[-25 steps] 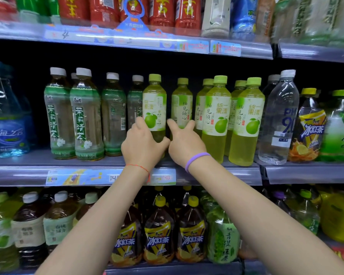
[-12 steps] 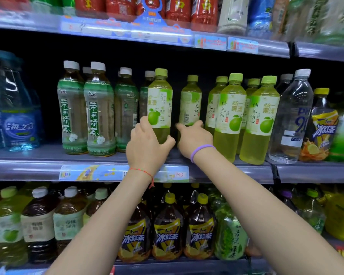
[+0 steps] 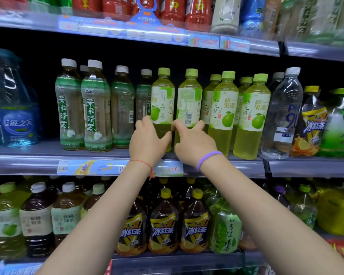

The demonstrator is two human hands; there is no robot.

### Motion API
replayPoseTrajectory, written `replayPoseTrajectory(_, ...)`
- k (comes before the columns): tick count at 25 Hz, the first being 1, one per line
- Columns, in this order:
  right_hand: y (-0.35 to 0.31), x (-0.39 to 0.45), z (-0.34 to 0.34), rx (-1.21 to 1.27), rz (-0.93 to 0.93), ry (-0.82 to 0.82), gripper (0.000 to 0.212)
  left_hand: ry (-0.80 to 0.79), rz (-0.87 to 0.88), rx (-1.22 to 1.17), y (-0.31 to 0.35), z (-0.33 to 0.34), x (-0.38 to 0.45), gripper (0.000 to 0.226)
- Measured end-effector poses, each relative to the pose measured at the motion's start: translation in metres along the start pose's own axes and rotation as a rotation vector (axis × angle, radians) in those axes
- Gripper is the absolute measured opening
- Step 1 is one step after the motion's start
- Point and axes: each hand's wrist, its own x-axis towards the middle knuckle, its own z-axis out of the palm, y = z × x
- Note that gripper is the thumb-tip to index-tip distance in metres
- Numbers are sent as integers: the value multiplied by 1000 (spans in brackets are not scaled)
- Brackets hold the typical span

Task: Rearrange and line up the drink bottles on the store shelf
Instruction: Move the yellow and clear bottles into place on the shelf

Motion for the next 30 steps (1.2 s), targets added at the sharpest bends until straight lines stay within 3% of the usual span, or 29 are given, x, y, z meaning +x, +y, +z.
replayPoseTrajectory(4,5,-7,-4,5,-26,12,38,-111,9,-7,10,8,4,48)
replayPoseTrajectory(7,8,-10,-6,14,-47,-5,39,-315,-59,-16,18,9,17,38)
replayPoseTrajectory(10,11,-12,-7,24,-64,-10,43,-448,-162,-296,22,14,26,17)
replayPoseTrajectory(12,11,-13,-7,11,-68,1,52,-501,-269,-550,29,11,24,23)
replayPoseTrajectory(15,12,-20,-8,-23,-82,43,79,-474,-467,-879,33,9,22,29)
replayPoseTrajectory(18,13,-27,-1,31,-81,284,92,-429,-439,-927,42,7,17,30)
replayPoseTrajectory(20,14,-26,6,208,-37,344,91,-412,-407,-944,49,9,14,35)
replayPoseTrajectory(25,17,-19,16,513,73,270,92,-421,-377,-994,56,18,9,50)
replayPoseTrajectory(28,15,-18,17,456,83,300,91,-397,-372,-1017,59,20,3,53)
replayPoseTrajectory(30,14,-17,20,375,91,318,77,-408,-369,-1039,58,24,3,51)
